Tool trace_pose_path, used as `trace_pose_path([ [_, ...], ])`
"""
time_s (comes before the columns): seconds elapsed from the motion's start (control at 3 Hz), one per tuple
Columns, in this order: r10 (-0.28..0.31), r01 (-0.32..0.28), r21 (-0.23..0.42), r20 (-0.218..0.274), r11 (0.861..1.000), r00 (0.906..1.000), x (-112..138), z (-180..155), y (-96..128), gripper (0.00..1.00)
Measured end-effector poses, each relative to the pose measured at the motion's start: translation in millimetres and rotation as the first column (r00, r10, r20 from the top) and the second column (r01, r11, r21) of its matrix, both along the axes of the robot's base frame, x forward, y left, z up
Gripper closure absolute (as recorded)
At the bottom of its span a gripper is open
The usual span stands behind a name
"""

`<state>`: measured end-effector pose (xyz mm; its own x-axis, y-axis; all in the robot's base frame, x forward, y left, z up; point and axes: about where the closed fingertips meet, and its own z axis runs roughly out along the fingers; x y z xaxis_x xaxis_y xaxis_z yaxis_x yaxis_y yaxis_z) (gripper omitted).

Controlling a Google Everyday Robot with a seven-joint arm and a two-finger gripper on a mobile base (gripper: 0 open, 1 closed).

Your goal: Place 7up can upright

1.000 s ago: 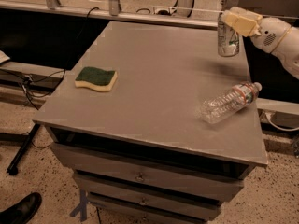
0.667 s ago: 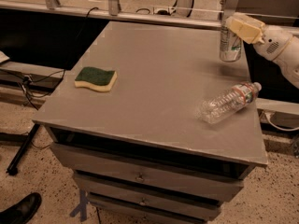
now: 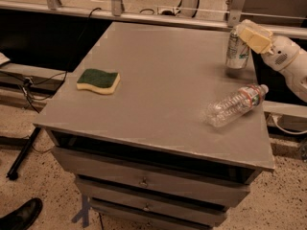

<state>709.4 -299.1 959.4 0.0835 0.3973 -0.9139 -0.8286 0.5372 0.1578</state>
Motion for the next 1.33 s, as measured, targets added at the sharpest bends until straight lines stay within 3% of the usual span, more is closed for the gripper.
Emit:
trace_pose_path([
  [1.0, -0.01, 0.009, 0.051, 0.016, 0.999, 0.9998, -17, -30, -10, 0.05],
  [1.33, -0.029, 0.028, 0.041, 0.021, 0.999, 0.9993, -24, -32, -16, 0.0],
])
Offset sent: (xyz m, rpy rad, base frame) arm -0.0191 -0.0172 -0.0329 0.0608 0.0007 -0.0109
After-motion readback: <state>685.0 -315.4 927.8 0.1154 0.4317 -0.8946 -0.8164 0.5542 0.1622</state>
